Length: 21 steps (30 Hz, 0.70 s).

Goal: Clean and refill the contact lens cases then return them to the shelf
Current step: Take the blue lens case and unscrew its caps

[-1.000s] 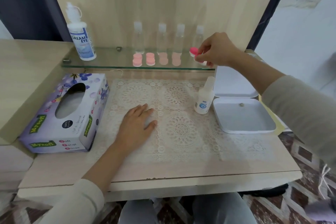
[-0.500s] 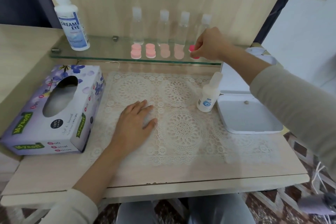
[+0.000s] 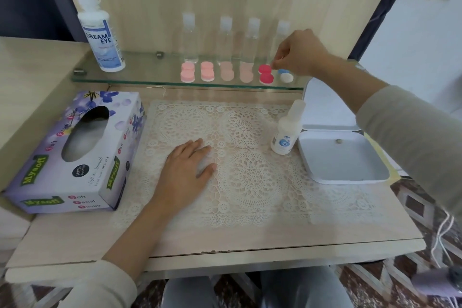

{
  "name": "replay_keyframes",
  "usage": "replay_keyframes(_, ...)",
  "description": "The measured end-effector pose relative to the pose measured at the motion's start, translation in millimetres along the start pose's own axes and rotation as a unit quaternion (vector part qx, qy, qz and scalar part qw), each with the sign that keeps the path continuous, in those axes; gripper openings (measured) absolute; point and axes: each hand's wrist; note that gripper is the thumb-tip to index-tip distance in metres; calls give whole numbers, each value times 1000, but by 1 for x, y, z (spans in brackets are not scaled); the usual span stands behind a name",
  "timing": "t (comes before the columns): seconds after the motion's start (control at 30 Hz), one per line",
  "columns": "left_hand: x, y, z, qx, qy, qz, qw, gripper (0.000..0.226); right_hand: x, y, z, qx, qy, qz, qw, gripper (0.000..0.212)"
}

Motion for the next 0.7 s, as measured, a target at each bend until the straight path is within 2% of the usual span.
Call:
replay_keyframes(0.07,0,0,0,-3,-2,4,1000,49,-4,5,2,-10,-17,22,1000,14)
replay_keyframes(0.23,0,0,0,-3,-1,7,1000,49,-2,20,4,-1,-53,74,996,25)
replay_keyframes(0.43,0,0,1,4,4,7,1000,48,5,28,1,-1,-57,70,996,29)
replay_keyframes(0.7,-1,0,2,5,8,7,1000,72,11,29,0,-9,-56,89,994,27)
Point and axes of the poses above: each hand's wrist, its own z-axis away from the middle knuckle, its own x-axis out of the palm, y = z × x, and after that the axes turned 6 degrees about x, right-handed
